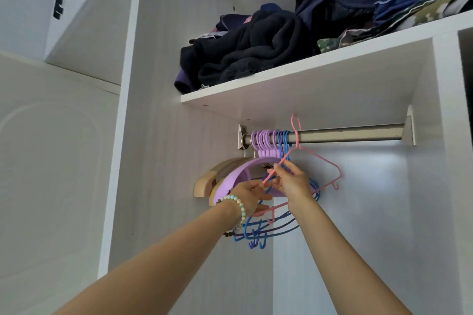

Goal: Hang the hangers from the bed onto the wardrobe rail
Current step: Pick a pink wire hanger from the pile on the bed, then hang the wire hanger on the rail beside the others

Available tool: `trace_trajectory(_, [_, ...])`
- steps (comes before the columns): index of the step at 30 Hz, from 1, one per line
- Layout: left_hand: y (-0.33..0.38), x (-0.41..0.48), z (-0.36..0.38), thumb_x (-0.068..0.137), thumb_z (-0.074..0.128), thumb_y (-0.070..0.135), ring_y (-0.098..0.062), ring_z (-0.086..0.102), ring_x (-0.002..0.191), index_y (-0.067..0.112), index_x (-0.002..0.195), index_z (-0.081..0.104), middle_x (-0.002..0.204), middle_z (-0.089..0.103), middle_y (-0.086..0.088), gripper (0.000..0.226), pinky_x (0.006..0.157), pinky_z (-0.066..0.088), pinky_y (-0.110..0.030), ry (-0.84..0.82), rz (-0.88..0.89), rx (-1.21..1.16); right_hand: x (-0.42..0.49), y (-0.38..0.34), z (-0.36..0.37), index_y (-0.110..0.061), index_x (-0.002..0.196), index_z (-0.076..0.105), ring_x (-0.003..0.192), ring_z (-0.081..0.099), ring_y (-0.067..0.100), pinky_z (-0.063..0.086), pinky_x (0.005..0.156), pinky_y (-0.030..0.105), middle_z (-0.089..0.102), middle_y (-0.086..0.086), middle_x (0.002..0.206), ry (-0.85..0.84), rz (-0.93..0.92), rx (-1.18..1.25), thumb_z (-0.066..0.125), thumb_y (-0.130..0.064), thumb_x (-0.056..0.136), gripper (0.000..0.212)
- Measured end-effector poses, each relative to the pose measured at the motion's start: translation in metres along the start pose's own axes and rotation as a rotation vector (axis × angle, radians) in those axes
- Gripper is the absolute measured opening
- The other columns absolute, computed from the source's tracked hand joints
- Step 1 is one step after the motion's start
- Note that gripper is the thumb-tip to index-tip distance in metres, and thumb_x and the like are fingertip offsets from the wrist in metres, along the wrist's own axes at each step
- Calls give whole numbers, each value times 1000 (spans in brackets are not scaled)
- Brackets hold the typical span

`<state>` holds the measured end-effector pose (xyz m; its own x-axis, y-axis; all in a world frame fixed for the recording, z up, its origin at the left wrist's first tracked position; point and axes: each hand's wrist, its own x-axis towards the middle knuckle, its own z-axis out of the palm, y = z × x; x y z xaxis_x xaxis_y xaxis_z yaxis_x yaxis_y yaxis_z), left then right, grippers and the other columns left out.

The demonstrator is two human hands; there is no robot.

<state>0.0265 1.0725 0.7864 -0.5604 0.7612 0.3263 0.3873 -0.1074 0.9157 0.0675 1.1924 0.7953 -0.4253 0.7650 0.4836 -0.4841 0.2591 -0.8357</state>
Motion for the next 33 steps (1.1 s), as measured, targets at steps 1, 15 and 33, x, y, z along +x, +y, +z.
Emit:
trace_trajectory(1, [0, 2, 1, 100, 37, 19, -25, 64, 95, 11, 126, 52, 125, 58, -17, 32, 47, 51, -12, 4, -2, 5, 2, 1, 0, -18, 108, 57, 81, 67, 23, 56, 68, 28, 68, 6, 88, -1, 7, -4, 55, -9, 93, 17])
trace_trajectory(15, [-1, -31, -39, 95, 47, 15, -19, 60, 79, 9, 118, 55, 103, 60, -8, 25, 67, 53, -28, 69, 7, 121, -22, 2, 1, -15, 113, 56, 106, 62, 28, 51, 92, 45, 63, 8, 106, 92, 5, -210, 46, -31, 97, 25])
trace_trajectory(33, [-10, -236, -328, 94, 48, 29, -21, 60, 101, 11, 129, 46, 118, 59, -6, 39, 88, 51, -36, 507, 75, 280, -214, -49, 260, -28, 143, 34, 136, 30, 2, 24, 96, 15, 31, -12, 150, -471, -218, -128, 39, -39, 99, 45])
